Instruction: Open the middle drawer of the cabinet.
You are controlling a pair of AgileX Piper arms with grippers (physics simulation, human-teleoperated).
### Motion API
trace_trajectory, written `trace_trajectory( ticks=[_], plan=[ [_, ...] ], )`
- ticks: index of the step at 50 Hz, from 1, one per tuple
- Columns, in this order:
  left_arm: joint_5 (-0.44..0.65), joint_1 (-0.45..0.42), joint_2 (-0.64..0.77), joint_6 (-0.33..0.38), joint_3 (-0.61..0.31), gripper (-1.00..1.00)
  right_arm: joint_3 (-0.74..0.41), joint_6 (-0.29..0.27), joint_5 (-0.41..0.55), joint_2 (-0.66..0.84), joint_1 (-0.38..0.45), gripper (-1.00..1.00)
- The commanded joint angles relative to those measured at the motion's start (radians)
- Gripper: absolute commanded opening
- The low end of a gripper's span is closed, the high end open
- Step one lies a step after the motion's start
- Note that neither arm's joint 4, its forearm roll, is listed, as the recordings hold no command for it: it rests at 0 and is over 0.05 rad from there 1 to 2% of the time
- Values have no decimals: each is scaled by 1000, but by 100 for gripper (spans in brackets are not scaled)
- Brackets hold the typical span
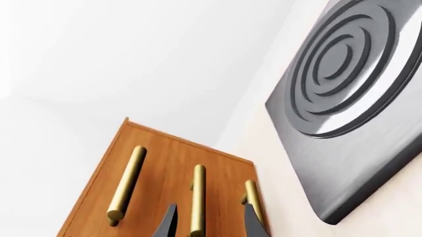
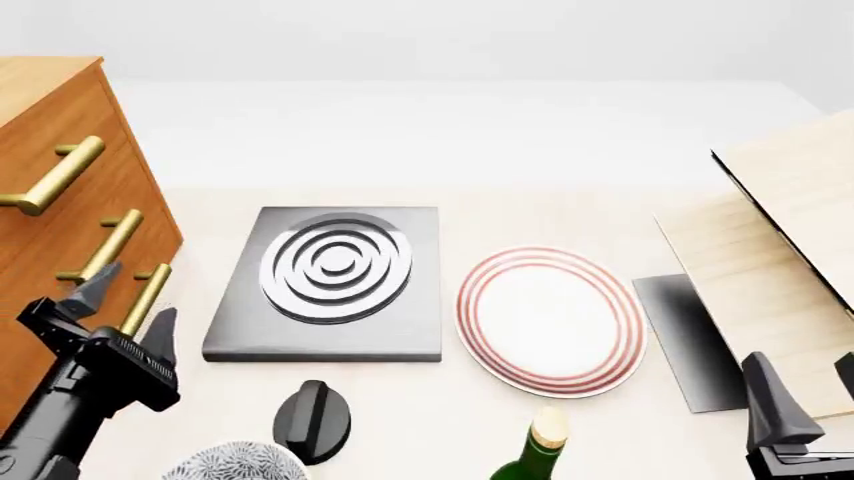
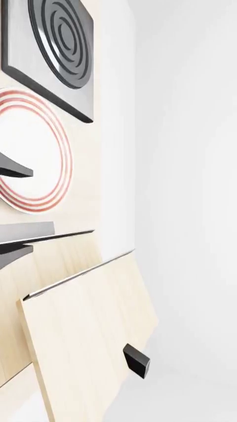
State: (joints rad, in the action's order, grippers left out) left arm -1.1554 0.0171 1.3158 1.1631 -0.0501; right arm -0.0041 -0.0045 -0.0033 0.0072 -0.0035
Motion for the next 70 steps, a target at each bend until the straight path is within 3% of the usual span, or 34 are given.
trace_trajectory(
  ticks=[1, 21, 70],
  plan=[
    [-63, 30, 52, 25, 11, 100, 0, 0, 0, 0, 0, 100],
    [-64, 107, 55, 26, -15, 100, 0, 0, 2, -3, 0, 100],
    [-65, 130, 210, 39, -127, 100, 0, 0, 1, -2, 0, 100]
  ],
)
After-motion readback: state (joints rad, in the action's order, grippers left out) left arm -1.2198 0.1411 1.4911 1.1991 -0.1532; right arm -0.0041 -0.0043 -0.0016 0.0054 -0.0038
